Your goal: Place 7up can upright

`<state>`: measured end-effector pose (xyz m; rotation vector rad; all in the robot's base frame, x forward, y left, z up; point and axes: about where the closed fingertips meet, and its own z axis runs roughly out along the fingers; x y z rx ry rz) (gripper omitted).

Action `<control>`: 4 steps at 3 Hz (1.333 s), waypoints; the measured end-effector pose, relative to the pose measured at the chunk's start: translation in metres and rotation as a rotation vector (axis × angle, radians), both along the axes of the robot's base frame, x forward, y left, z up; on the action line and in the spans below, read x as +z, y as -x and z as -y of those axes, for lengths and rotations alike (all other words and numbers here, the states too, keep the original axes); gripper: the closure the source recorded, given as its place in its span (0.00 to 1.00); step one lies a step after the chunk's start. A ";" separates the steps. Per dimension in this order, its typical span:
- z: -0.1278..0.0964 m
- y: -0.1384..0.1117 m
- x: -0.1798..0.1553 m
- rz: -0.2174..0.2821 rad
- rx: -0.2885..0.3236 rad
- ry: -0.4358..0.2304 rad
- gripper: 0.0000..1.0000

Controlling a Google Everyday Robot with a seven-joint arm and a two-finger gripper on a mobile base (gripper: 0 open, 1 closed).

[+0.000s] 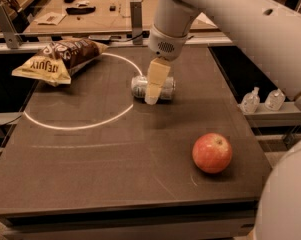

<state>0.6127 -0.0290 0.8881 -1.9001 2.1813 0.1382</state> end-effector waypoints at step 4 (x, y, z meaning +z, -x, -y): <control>0.012 -0.013 -0.052 -0.078 -0.015 0.044 0.41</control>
Offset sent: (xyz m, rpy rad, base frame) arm 0.0099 -0.0159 -0.0522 -0.0372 0.1291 -0.0495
